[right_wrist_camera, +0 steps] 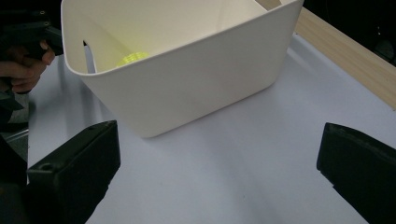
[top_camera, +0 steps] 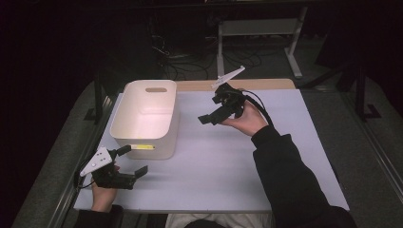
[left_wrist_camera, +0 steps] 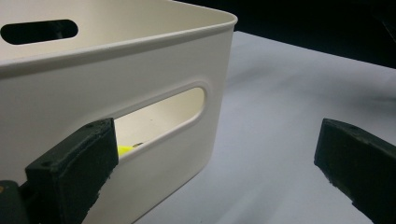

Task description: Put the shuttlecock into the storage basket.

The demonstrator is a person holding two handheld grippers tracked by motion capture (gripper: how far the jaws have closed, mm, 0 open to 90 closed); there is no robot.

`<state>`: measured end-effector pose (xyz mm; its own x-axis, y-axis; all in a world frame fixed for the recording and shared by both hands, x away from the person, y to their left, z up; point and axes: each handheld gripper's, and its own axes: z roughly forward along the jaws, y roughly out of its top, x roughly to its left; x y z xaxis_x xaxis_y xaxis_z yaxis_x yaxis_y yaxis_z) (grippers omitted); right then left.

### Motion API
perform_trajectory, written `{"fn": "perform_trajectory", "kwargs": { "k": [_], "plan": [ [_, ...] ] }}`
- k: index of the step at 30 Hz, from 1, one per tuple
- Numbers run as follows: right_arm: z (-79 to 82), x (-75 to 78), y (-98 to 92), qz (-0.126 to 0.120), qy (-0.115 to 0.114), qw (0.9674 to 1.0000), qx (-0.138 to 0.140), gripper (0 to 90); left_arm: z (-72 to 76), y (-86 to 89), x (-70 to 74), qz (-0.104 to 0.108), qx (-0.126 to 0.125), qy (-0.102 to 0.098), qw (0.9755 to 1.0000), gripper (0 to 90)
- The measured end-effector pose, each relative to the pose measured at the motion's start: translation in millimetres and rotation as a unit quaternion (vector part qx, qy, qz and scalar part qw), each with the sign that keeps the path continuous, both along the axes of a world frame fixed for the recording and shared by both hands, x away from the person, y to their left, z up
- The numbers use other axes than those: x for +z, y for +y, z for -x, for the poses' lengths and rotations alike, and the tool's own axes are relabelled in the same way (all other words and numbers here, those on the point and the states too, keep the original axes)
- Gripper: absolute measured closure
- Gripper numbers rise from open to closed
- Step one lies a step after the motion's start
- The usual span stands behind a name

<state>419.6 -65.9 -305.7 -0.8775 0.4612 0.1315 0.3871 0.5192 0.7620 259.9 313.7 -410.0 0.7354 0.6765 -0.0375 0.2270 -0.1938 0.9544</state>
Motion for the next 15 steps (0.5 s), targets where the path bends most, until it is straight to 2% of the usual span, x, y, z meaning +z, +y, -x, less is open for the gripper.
{"fn": "perform_trajectory", "kwargs": {
  "k": [5, 15],
  "plan": [
    [1.6, -3.7, -9.5, -0.008, 0.005, 1.0, -0.002, 0.0, 0.0, 0.0, 0.0, 0.0, 0.0, 0.0, 1.0, 0.0],
    [6.6, -10.6, -26.3, -0.008, 0.003, 0.9999, -0.014, 0.0, -0.1, -0.1, -0.1, 0.0, 0.0, 0.001, 1.0, 0.0]
  ]
}}
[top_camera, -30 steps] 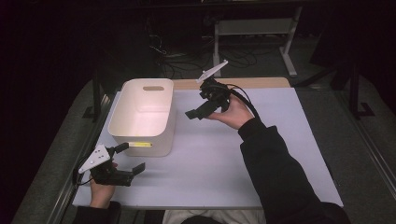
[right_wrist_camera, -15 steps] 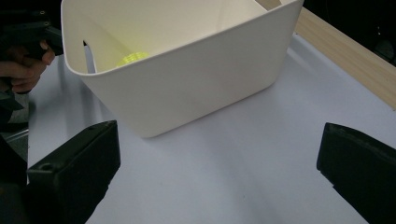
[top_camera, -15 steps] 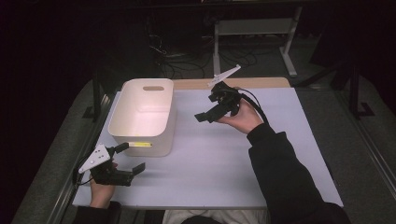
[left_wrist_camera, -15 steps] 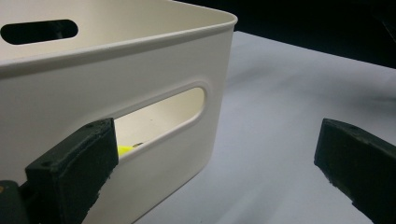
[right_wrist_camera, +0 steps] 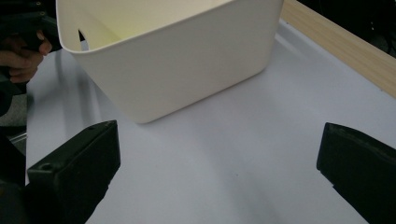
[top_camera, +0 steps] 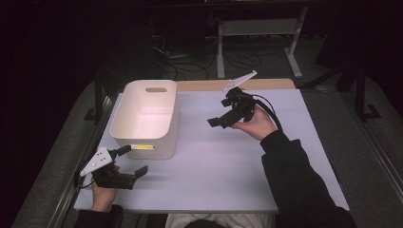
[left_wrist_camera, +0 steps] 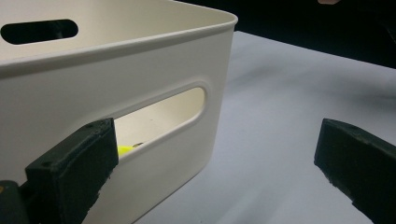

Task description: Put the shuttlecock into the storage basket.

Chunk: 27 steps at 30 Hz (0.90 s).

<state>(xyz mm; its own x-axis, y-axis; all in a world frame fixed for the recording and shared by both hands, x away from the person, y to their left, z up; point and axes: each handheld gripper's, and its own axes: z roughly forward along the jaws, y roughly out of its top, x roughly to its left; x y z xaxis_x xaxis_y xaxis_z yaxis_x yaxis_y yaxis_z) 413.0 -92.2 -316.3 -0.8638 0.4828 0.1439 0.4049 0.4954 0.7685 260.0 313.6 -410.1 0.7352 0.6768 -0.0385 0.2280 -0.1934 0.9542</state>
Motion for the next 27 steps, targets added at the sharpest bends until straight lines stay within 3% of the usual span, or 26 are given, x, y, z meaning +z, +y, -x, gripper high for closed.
{"fn": "perform_trajectory", "kwargs": {
  "k": [27],
  "plan": [
    [17.5, -26.3, -47.5, -0.015, -0.008, 0.9995, -0.028, 0.0, -0.2, 0.0, -0.1, -0.002, 0.001, 0.0, 1.0, 0.0]
  ]
}}
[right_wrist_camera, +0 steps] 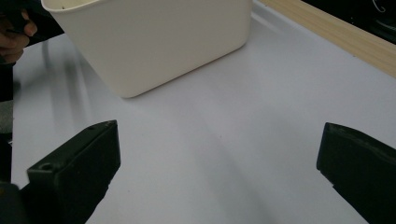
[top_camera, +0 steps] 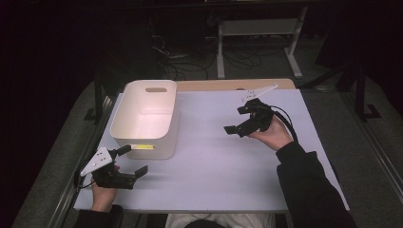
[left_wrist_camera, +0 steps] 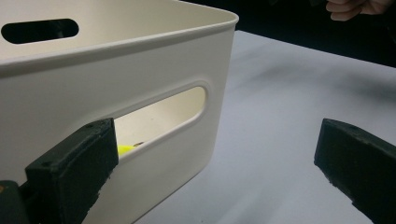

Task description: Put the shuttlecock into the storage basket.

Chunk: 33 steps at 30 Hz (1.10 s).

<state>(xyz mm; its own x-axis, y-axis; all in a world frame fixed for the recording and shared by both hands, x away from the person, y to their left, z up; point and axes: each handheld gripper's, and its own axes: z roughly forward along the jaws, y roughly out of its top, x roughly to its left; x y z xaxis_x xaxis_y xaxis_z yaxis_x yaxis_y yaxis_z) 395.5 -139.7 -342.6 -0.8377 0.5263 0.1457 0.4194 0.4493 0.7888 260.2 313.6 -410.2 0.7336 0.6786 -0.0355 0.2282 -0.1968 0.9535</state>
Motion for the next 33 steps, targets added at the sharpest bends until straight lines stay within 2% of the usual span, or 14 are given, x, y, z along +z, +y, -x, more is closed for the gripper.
{"fn": "perform_trajectory", "kwargs": {
  "k": [18, 33],
  "plan": [
    [17.6, -27.4, -23.7, 0.008, 0.009, 0.9999, -0.011, 0.0, 0.0, -0.2, -0.2, 0.0, 0.0, 0.0, 1.0, 0.0],
    [31.8, -35.6, -44.9, 0.002, 0.007, 0.9997, -0.021, 0.0, 0.0, -0.3, -0.3, 0.0, -0.001, 0.0, 1.0, 0.0]
  ]
}}
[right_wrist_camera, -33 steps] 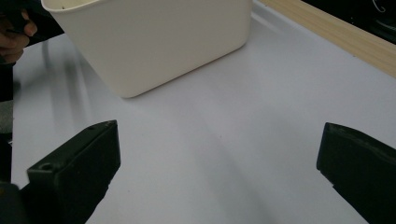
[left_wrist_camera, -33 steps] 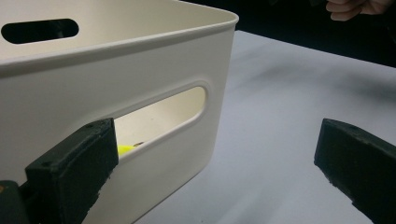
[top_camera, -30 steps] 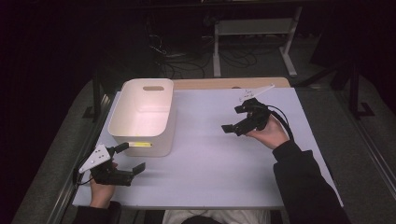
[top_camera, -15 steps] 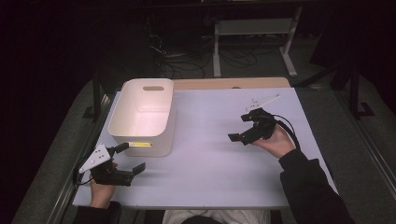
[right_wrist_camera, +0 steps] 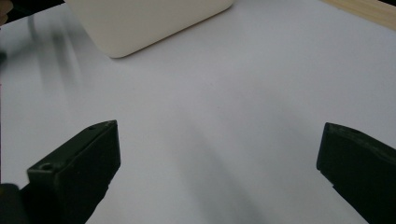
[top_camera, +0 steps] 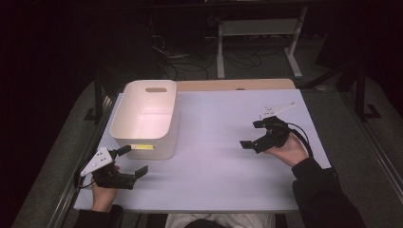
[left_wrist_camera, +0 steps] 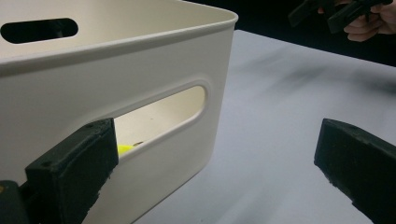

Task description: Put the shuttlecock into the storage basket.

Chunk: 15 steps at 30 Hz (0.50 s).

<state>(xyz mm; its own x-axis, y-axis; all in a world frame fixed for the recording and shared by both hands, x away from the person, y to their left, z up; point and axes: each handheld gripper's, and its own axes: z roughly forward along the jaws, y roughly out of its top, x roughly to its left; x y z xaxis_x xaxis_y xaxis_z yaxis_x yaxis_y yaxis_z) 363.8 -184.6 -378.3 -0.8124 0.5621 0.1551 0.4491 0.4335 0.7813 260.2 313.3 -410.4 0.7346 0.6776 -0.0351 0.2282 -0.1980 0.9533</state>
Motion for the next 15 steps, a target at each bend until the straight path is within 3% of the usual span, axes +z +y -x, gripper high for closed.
{"fn": "perform_trajectory", "kwargs": {
  "k": [15],
  "plan": [
    [9.7, -4.9, -15.0, -0.003, -0.003, 0.9999, -0.009, 0.0, 0.0, -0.4, -0.3, -0.001, -0.001, 0.002, 1.0, 0.0]
  ]
}}
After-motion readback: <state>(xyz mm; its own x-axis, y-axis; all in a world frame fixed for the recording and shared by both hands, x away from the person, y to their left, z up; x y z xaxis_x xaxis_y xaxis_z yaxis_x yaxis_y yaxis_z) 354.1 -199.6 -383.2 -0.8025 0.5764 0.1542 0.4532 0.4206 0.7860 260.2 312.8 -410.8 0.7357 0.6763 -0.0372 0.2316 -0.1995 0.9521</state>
